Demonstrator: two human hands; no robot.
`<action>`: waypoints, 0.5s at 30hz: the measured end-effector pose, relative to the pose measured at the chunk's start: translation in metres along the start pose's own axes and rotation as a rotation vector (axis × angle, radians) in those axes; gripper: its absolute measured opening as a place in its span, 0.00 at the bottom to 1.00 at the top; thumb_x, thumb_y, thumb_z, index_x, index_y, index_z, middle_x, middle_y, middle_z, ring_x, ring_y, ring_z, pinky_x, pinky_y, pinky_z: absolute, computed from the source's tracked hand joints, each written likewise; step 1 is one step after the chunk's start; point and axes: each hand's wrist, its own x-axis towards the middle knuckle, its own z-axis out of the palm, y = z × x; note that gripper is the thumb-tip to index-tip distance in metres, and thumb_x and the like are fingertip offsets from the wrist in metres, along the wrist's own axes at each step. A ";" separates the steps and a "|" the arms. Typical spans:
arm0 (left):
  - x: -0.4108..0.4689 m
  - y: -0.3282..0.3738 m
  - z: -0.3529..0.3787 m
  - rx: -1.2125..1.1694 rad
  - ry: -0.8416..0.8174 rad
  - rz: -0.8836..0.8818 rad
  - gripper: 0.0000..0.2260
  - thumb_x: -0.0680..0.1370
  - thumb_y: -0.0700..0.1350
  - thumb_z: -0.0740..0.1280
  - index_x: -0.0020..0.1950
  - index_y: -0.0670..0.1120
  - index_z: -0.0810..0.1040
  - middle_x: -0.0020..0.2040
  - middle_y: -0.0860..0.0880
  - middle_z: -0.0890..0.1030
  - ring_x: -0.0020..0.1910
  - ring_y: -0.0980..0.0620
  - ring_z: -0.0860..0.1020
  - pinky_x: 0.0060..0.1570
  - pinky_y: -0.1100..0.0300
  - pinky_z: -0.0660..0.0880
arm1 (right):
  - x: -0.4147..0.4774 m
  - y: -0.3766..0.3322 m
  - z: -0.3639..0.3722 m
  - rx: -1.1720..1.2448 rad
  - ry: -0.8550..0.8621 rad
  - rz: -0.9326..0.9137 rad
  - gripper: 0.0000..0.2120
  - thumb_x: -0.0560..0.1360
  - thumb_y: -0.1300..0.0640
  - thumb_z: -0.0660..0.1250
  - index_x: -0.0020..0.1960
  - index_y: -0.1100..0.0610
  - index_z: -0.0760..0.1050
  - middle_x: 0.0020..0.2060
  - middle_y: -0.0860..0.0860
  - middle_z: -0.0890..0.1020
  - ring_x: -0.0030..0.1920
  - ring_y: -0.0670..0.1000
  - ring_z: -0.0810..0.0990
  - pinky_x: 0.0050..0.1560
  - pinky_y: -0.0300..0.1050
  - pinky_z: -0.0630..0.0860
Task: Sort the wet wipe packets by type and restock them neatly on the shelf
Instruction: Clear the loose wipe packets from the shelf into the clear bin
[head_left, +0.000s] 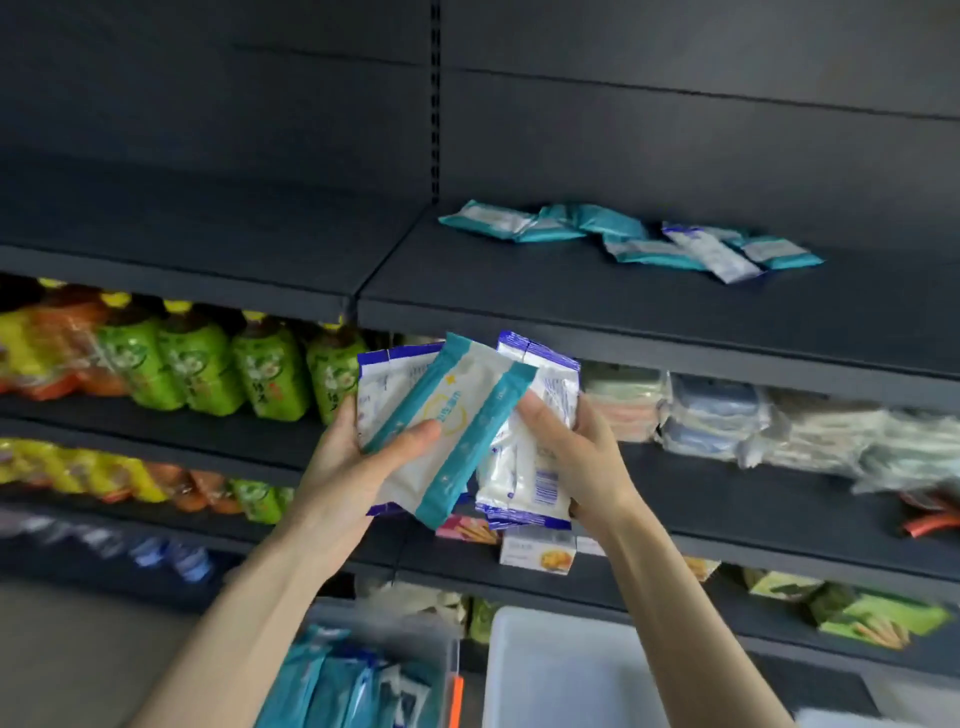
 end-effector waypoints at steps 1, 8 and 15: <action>-0.005 -0.008 -0.019 0.021 0.036 -0.008 0.27 0.65 0.39 0.76 0.62 0.46 0.74 0.53 0.49 0.84 0.50 0.51 0.83 0.38 0.61 0.79 | -0.003 0.015 0.013 -0.007 0.003 0.022 0.09 0.77 0.55 0.65 0.55 0.57 0.77 0.45 0.54 0.85 0.42 0.54 0.85 0.40 0.47 0.81; -0.014 -0.076 -0.167 0.212 0.120 -0.214 0.18 0.72 0.48 0.73 0.56 0.62 0.71 0.47 0.68 0.79 0.48 0.68 0.78 0.52 0.64 0.71 | -0.002 0.143 0.103 -0.006 0.102 0.298 0.11 0.76 0.52 0.67 0.56 0.57 0.74 0.47 0.54 0.85 0.45 0.56 0.85 0.42 0.51 0.82; 0.004 -0.192 -0.303 0.275 -0.004 -0.569 0.40 0.60 0.63 0.76 0.70 0.61 0.65 0.65 0.56 0.76 0.64 0.52 0.75 0.66 0.43 0.68 | 0.002 0.313 0.158 -0.091 0.288 0.536 0.11 0.76 0.51 0.68 0.56 0.55 0.76 0.51 0.56 0.84 0.51 0.57 0.84 0.53 0.59 0.80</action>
